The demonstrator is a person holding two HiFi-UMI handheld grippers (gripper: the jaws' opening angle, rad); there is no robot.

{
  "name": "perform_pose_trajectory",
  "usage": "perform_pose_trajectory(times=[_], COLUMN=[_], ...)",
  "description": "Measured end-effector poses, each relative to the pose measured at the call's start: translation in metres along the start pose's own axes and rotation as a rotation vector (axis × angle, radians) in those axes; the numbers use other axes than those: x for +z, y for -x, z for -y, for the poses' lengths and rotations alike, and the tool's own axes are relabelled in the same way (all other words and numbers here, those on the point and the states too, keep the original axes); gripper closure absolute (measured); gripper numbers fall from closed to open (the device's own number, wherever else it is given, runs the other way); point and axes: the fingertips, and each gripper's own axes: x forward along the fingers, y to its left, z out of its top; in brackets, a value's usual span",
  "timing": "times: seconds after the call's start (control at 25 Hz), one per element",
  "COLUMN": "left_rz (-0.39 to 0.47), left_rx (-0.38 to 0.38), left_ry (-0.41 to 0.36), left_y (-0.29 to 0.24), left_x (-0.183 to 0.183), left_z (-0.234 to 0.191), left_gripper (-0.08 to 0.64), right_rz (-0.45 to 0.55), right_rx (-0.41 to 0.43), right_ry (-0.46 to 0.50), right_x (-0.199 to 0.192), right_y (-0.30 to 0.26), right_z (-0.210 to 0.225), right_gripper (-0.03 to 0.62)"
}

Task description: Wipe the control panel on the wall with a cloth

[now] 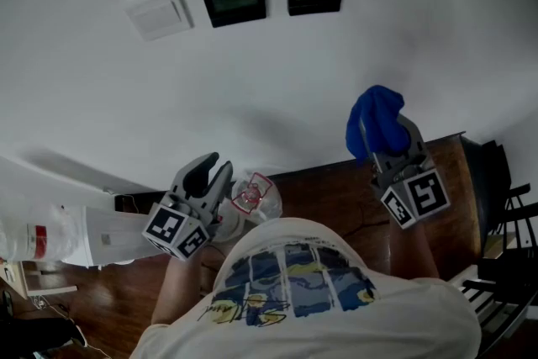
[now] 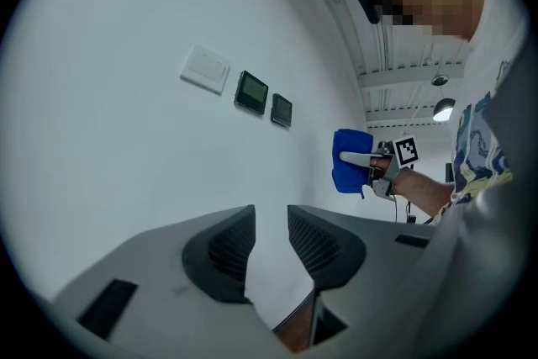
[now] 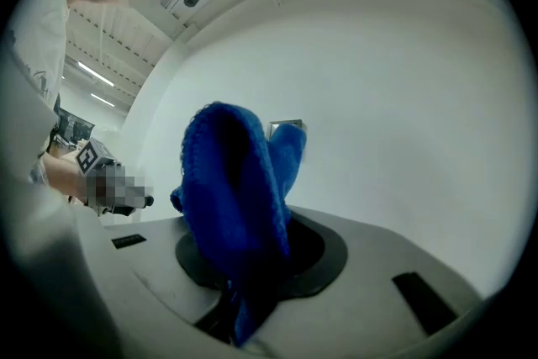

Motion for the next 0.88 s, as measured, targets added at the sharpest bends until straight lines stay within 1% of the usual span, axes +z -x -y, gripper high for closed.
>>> perform_pose_trajectory(times=[0.2,0.4,0.88], left_rz=[-0.003,0.0,0.01], left_rx=[-0.006,-0.007,0.009], left_ry=[-0.004,-0.006,-0.008], left_y=[-0.004,-0.005,-0.003], left_x=[0.0,0.002,0.004], left_z=[0.0,0.002,-0.001], left_gripper=[0.463,0.463,0.463], right_rz=[-0.01,-0.008,0.01], right_rx=[-0.006,0.017,0.022], right_ry=[-0.037,-0.032,-0.03], right_x=[-0.009,-0.009,-0.005], right_y=[0.009,0.007,0.008], right_z=[-0.004,-0.012,-0.013], right_gripper=[0.502,0.503,0.503])
